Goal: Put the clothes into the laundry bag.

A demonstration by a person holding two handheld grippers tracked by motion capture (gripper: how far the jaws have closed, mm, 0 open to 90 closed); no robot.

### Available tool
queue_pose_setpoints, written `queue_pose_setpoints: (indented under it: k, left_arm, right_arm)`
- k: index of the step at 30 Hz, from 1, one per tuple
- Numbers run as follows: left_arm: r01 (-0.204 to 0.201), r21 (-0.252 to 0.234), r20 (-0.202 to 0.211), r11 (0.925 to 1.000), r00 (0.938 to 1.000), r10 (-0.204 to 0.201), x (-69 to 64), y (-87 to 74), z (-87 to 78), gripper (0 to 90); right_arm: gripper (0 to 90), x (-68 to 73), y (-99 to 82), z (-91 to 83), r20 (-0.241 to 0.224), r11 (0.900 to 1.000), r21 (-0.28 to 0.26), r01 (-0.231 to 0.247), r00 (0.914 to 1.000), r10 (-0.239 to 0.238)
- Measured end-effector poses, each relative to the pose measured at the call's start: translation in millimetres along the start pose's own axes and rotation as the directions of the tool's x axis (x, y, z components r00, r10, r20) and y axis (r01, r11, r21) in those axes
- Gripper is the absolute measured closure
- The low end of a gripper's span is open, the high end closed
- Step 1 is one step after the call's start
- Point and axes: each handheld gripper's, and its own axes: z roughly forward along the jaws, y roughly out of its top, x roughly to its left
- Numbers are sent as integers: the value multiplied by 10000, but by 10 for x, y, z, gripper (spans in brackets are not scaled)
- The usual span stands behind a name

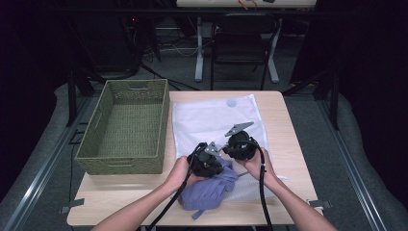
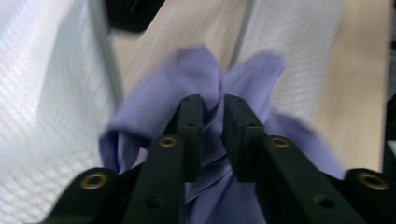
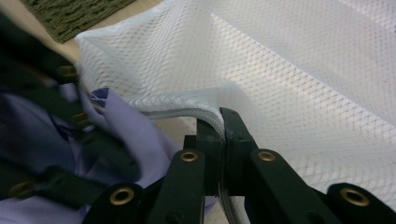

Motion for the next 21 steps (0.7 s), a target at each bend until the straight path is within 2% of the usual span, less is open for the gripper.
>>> queue_pose_setpoints:
  k: [1, 3, 5, 7, 9, 11, 13, 15, 16, 17, 19, 21]
  left_arm:
    - [191, 29, 18, 9998, 9998, -191, 25, -16, -3, 678]
    - [185, -125, -11, 9998, 9998, -185, 31, -26, -93, 603]
    - [154, -432, -177, 9989, 9997, -162, 14, -32, -238, 520]
    - [192, -696, -524, 9974, 9984, -229, 2, -50, -371, 464]
    - [245, -928, -1015, 9954, 9943, -339, 12, -71, -456, 426]
    - [361, -1194, -1516, 9922, 9870, -542, 31, -76, -492, 406]
    - [476, -1219, -1748, 9914, 9822, -687, 61, -67, -478, 383]
    - [388, -1178, -1814, 9923, 9816, -599, 87, -52, -426, 422]
    - [381, -1245, -1852, 9915, 9808, -609, 91, -49, -398, 489]
    - [336, -1406, -1730, 9895, 9832, -580, 93, -52, -374, 612]
    - [32, -1402, -1644, 9901, 9860, -265, 42, -46, -332, 780]
    - [-314, -1223, -1454, 9920, 9893, 134, -35, -35, -276, 857]
  right_arm:
    - [874, 13, 4, -13, -18, 10000, 57, 18, 10000, -18]
    - [874, 16, 2, -19, -61, 9999, -18, 102, 9999, -102]
    - [874, 8, -3, -32, -36, 10000, 9, 57, 10000, -57]
    - [874, -3, -9, -27, -61, 10000, 43, 3, 10000, -2]
    - [874, -8, -8, -18, -86, 10000, 84, 38, 10000, -38]
    - [874, 2, -6, -17, -81, 10000, 3, 30, 10000, -30]
    - [874, 6, 1, -23, -87, 9999, 65, 93, 9999, -93]
    - [874, 16, 3, -16, -74, 10000, 59, 55, 10000, -54]
    - [874, 21, 5, -10, -83, 10000, 43, 32, 10000, -32]
    - [874, 20, 10, -9, -113, 9999, 87, 98, 9999, -97]
    - [874, 25, 14, -17, -96, 10000, 62, 75, 9999, -75]
    - [874, 13, 17, -29, -99, 10000, 22, 51, 9999, -50]
